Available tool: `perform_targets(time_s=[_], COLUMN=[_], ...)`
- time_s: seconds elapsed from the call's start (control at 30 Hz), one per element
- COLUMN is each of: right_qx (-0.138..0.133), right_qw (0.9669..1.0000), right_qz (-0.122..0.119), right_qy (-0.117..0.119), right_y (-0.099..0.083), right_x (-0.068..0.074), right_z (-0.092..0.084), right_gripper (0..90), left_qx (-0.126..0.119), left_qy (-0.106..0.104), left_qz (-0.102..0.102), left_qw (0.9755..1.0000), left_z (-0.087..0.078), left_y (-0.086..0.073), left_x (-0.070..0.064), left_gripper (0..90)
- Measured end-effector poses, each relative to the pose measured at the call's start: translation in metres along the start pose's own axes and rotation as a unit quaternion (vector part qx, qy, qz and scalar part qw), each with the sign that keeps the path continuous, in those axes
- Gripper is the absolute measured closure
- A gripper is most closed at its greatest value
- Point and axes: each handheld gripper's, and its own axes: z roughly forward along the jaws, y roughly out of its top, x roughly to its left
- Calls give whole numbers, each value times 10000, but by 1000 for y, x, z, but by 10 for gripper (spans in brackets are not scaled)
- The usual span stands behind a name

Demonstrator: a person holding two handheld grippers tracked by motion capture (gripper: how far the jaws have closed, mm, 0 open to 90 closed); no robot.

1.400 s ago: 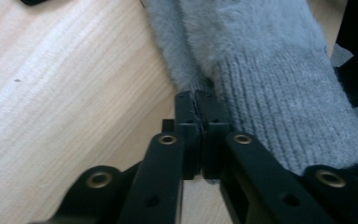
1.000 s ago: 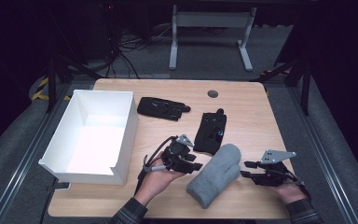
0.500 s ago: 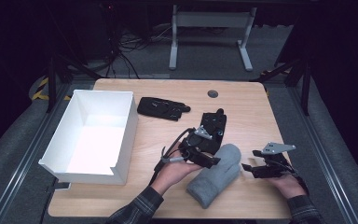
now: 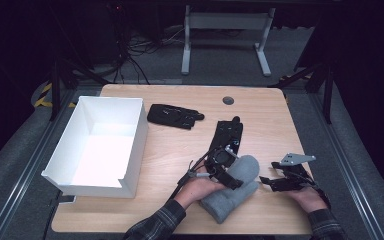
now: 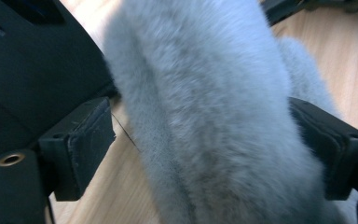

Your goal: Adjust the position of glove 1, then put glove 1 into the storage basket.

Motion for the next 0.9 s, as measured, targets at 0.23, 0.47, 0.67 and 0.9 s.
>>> perform_targets(time_s=[0.23,0.47,0.67,0.9], right_qx=[10,-134,-177,-170], right_qw=[10000,9999,9998,9998], right_qz=[-30,-81,-90,-88], right_qy=[-5,-34,-45,-40], right_y=[-1,-6,-7,-7], right_x=[0,0,-1,-1], right_z=[2,2,2,3], right_gripper=[210,179,160,154], left_qx=[26,102,313,358], left_qy=[-100,-394,-586,-618], left_qz=[-62,12,69,169], left_qw=[9999,9992,9978,9973], left_z=[5,5,5,0], left_y=[-4,-4,-1,1], left_x=[5,2,2,1], left_gripper=[142,358,488,660])
